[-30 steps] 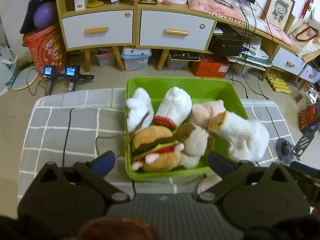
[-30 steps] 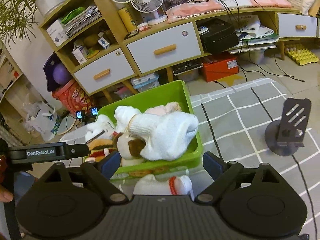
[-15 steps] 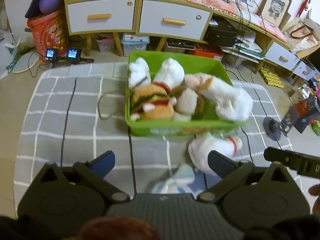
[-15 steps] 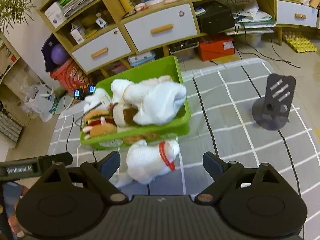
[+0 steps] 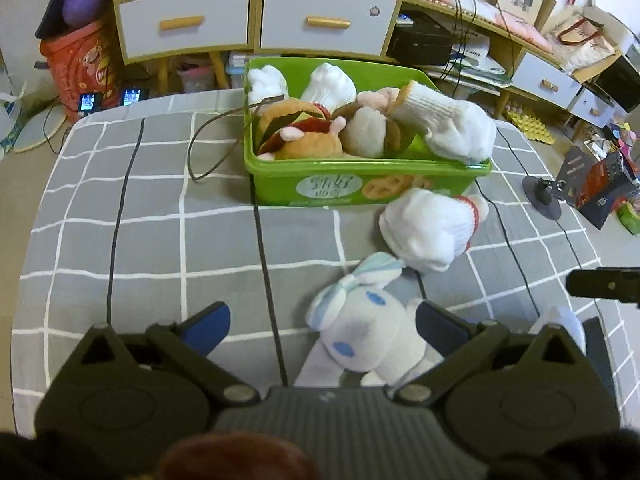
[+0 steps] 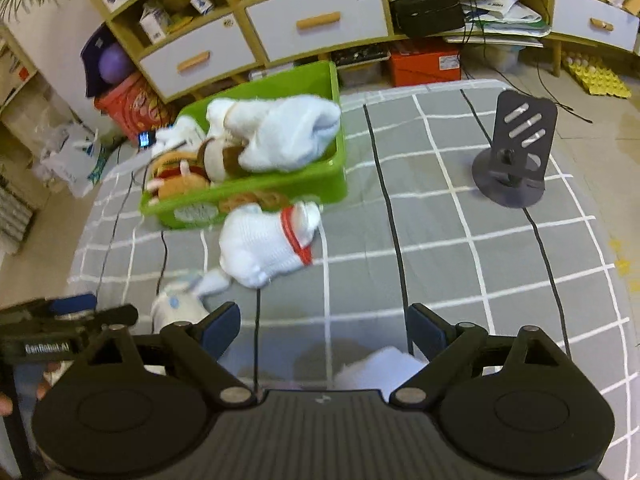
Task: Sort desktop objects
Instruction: 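Move the left tool to the white bunny plush while the right tool moves to a white sock, then grasp the white blue-eared bunny plush with the left tool while the right tool grasps the white sock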
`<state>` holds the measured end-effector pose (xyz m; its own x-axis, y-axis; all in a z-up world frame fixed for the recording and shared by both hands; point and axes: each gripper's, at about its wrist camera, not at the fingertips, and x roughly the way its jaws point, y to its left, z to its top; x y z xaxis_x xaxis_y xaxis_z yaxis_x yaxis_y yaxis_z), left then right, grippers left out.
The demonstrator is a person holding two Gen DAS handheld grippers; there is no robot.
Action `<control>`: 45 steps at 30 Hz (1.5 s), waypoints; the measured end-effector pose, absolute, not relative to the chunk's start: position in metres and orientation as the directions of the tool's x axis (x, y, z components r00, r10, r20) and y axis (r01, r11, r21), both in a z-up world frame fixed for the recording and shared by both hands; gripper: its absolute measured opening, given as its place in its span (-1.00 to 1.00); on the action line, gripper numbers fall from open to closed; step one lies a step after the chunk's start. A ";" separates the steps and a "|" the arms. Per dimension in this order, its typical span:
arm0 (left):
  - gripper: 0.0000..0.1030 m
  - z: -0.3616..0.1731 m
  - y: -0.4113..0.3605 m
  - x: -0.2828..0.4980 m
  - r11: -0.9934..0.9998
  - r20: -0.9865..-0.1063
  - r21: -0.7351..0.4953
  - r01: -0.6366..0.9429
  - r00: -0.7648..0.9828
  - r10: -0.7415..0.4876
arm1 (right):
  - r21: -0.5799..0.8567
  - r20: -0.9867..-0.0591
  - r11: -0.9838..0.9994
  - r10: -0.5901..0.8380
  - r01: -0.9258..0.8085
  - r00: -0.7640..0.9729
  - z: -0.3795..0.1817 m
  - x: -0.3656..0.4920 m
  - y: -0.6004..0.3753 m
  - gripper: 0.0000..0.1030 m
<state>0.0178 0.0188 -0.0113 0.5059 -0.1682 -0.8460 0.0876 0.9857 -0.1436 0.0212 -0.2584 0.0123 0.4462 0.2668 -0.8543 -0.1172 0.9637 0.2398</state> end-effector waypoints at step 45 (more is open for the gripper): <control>0.99 -0.078 -0.039 0.017 0.985 -0.840 -0.161 0.060 0.516 -0.168 | 0.150 -0.954 0.987 0.161 -0.063 0.254 -0.073 0.003 -0.269 0.84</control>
<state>0.0170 -0.0390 -0.0777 0.5158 -0.1681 -0.8400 0.0596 0.9852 -0.1606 0.0034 -0.2692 -0.0730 0.2538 0.1610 -0.9538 -0.0627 0.9867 0.1499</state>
